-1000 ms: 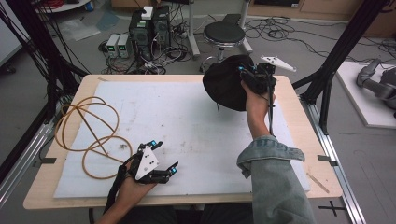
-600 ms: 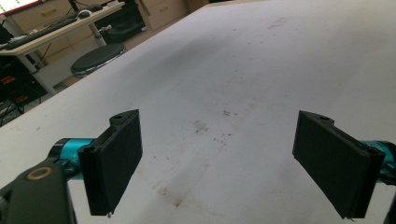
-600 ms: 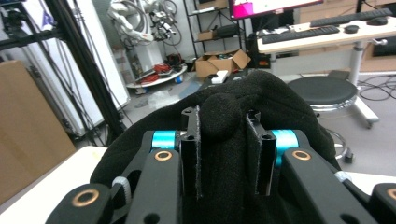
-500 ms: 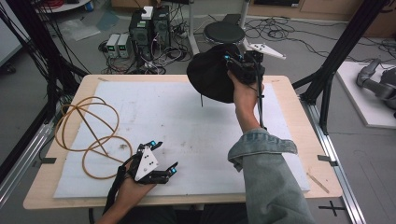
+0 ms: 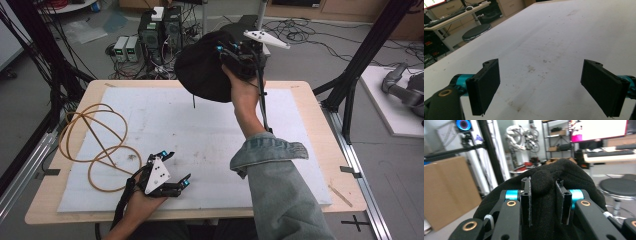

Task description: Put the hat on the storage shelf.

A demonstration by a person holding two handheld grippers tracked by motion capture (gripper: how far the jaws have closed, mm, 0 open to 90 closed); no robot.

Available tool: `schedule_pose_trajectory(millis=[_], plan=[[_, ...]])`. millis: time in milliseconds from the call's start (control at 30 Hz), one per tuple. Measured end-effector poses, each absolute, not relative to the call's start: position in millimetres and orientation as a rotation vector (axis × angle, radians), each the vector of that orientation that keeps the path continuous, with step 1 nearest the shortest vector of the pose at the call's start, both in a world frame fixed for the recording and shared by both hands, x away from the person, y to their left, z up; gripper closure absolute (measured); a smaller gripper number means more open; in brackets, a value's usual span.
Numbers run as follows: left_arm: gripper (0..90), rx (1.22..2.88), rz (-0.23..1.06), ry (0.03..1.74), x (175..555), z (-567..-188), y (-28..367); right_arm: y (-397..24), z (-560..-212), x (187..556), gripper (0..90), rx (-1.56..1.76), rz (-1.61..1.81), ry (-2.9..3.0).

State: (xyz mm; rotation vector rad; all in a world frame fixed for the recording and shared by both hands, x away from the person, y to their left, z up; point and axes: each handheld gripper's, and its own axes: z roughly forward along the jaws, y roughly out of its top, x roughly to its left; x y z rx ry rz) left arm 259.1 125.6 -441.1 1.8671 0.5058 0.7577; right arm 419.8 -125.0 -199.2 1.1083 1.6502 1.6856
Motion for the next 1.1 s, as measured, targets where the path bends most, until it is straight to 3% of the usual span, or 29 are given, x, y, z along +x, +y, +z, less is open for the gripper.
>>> schedule_pose_trajectory(millis=[400, 1100], plan=[[16.1, 1.865, 0.764, 0.500, 257, -441, 125, -61, -183, 405, 72.4, 1.001, 1.801, 1.758], [16.2, 1.863, 0.773, 0.490, 253, -440, 124, 28, -190, 385, 72.3, 0.856, 1.901, 1.959]])
